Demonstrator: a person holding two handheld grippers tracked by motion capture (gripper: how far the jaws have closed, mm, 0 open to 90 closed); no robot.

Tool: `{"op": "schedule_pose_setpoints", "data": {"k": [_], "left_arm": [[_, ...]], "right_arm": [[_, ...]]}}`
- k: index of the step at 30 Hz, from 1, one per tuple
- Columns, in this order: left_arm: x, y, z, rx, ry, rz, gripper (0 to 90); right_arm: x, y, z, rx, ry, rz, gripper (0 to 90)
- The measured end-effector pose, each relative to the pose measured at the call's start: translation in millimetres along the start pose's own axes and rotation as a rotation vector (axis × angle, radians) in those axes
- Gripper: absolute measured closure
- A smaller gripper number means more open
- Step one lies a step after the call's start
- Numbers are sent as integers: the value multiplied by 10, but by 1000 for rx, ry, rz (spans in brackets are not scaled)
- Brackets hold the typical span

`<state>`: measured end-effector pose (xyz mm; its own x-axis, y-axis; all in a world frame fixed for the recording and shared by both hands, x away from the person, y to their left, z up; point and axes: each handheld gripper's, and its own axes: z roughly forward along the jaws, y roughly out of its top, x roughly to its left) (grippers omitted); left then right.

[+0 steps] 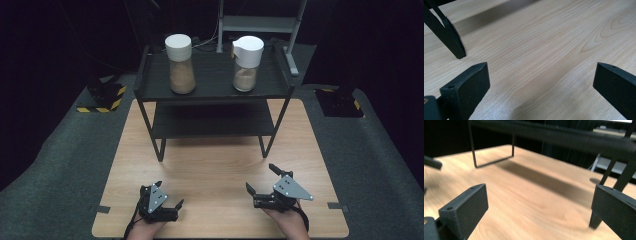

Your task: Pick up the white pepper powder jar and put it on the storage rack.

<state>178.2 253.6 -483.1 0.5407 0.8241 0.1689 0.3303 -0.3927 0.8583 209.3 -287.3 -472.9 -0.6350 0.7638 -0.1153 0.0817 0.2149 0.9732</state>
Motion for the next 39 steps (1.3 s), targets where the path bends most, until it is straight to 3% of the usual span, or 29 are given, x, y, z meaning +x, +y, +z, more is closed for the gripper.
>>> {"op": "schedule_pose_setpoints", "data": {"k": [7,21,39], "left_arm": [[-18,-6,-4,-3,9,2,12],[-53,10,4,4,11,37,12],[-97,27,5,17,21,63,12]], "right_arm": [[25,-182,20,58,-10,8,0],[61,-283,33,155,-36,-19,0],[64,-283,29,161,-35,-21,0]]}}
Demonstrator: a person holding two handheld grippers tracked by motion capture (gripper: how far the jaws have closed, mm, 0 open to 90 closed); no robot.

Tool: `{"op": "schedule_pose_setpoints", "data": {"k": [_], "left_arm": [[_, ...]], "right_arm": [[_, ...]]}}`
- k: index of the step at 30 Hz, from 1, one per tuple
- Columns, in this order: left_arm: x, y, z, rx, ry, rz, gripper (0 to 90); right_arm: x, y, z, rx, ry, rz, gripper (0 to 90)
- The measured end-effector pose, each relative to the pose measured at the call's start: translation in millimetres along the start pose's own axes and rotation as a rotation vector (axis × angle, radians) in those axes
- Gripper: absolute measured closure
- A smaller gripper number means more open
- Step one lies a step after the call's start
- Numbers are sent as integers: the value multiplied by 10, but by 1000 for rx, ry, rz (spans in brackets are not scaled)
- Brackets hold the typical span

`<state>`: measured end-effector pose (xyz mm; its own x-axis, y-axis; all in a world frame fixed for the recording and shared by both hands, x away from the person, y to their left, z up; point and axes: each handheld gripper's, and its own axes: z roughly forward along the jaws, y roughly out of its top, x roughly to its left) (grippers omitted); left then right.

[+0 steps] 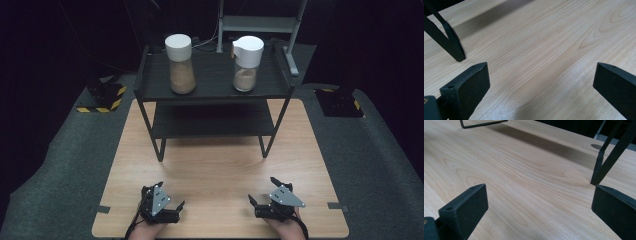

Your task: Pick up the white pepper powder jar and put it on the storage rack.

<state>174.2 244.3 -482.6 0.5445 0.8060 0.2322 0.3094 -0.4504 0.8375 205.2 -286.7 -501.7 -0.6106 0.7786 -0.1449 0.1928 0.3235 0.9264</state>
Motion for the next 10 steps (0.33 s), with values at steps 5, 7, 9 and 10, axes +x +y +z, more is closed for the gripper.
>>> {"op": "schedule_pose_setpoints", "data": {"k": [5,7,9,10], "left_arm": [[-19,28,16,15,4,12,12],[-23,30,17,16,5,16,12],[-22,23,13,11,4,15,12],[-22,23,13,11,4,15,12]], "right_arm": [[3,-3,-5,0,1,-7,0],[-1,-4,-9,0,-2,-2,0],[-8,-10,-13,-2,-3,5,0],[-12,-9,-12,-1,-4,9,0]]}}
